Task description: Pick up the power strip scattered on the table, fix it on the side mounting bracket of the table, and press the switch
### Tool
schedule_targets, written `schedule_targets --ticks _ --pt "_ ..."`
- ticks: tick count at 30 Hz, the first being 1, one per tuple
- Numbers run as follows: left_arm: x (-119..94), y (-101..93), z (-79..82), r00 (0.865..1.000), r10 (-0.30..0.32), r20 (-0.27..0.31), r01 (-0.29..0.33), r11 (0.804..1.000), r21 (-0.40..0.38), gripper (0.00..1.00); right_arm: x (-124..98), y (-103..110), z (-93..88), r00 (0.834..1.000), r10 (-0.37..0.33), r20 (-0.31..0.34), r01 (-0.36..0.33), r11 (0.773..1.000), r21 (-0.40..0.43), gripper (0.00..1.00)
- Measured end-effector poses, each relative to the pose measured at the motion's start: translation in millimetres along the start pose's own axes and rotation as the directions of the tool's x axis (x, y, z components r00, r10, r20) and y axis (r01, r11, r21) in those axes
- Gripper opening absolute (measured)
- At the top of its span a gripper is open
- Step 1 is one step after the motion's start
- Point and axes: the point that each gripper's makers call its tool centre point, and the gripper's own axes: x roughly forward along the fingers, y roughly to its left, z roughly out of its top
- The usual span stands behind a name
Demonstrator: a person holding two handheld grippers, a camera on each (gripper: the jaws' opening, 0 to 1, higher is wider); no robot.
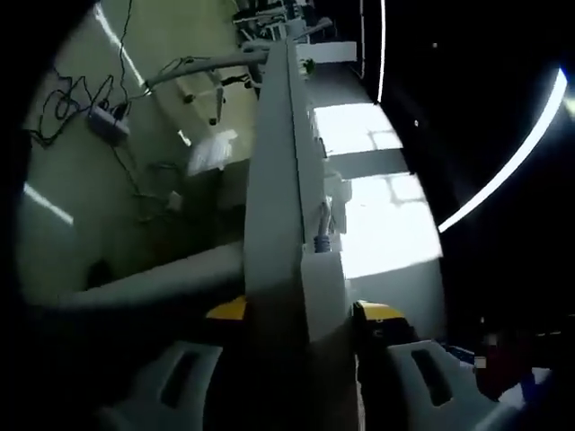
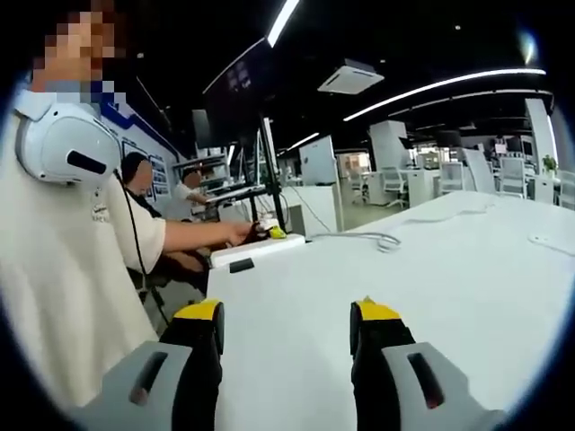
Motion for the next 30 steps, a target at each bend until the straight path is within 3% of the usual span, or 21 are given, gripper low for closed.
schedule_targets --ticks 4,5,7,11,15,19,24,27,30 --pt "0 -2.9 6.8 0.998 0.021 0.053 -0.027 0.993 0.111 0.47 -7 -1 1.6 1.000 -0.004 0.012 0.004 1.000 0.002 0.52" --pt "-2 -0.1 17.0 0.994 0.044 0.104 -0.058 0.989 0.134 0.47 -8 -2 2.1 1.000 -0.005 0.014 0.005 1.000 0.002 0.52" --pt "-7 -4.0 39.2 0.970 0.076 0.233 -0.120 0.976 0.182 0.47 -13 -2 4.8 1.000 -0.008 0.023 0.008 1.000 -0.002 0.52" --pt "-14 -33.4 64.5 0.932 0.034 0.362 -0.136 0.956 0.259 0.47 -23 -7 11.4 0.998 -0.028 0.048 0.028 1.000 -0.003 0.52" --pt "-8 -56.4 63.8 0.925 0.038 0.378 -0.182 0.917 0.355 0.47 -31 -9 16.2 0.997 -0.051 0.059 0.051 0.999 -0.014 0.53" --pt "5 -86.2 57.2 0.921 0.026 0.390 -0.221 0.858 0.464 0.52 -40 -12 21.2 0.995 -0.071 0.075 0.073 0.997 -0.019 0.53" --pt "25 -124.6 39.2 0.928 -0.004 0.371 -0.218 0.805 0.552 0.53 -51 -17 26.4 0.991 -0.100 0.084 0.103 0.994 -0.029 0.53" --pt "21 -136.8 50.8 0.919 -0.011 0.394 -0.252 0.752 0.609 0.53 -57 -19 31.9 0.988 -0.124 0.097 0.128 0.991 -0.036 0.53" --pt "19 -149.6 54.6 0.913 -0.029 0.408 -0.266 0.716 0.645 0.54 -65 -22 36.7 0.982 -0.150 0.113 0.155 0.987 -0.036 0.53"
